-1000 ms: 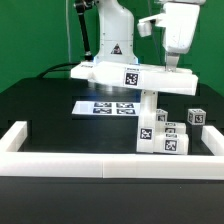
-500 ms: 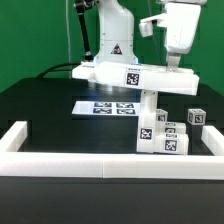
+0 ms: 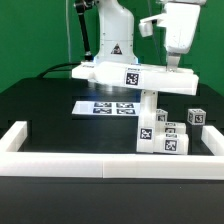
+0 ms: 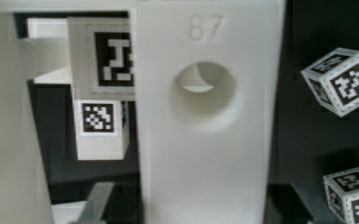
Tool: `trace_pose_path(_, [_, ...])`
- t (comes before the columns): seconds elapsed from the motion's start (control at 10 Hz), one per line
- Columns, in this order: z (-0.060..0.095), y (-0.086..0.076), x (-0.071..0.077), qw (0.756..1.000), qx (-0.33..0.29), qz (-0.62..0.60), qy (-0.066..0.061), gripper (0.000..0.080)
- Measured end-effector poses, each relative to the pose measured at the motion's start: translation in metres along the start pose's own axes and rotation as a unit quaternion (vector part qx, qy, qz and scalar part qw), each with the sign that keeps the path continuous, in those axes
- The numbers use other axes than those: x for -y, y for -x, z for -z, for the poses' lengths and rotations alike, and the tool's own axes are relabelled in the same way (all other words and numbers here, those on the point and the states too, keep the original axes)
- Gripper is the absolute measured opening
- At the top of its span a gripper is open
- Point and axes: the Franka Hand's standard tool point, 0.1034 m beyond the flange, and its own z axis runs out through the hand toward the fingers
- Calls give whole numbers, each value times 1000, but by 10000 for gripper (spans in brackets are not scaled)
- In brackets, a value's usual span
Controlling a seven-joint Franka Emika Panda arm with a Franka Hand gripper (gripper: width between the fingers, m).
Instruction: Assemble chair
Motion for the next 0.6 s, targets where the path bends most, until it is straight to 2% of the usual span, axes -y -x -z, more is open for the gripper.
trace_pose_path(0.6, [-4,1,5,1000,1,-4,-5,288])
